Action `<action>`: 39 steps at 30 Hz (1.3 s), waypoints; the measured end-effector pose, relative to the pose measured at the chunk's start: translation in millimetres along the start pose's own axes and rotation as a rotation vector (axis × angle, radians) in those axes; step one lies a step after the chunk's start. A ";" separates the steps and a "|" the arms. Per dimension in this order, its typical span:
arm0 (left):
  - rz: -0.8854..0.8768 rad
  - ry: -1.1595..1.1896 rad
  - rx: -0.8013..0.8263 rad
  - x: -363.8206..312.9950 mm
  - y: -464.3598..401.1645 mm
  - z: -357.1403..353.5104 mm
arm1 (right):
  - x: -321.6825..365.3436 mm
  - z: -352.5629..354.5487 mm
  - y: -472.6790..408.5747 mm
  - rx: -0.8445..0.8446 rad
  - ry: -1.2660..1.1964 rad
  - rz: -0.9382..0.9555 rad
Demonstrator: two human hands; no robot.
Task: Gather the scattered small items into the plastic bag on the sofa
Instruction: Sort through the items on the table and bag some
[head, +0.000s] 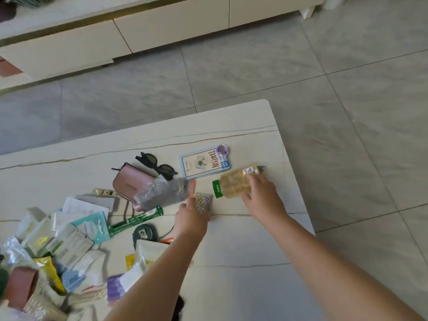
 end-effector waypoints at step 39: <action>-0.147 0.152 -0.179 -27.2 -45.1 16.8 | -43.5 -12.7 -37.9 -0.209 -0.092 -0.065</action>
Point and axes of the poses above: each hand's wrist, its own y-axis away from the middle knuckle, its own z-axis out of the back of the hand, x = y × z, the point moved 5 cm from there along -y, towards the middle knuckle, and after that the axes turned 13 degrees about x, right-handed, at the moved point
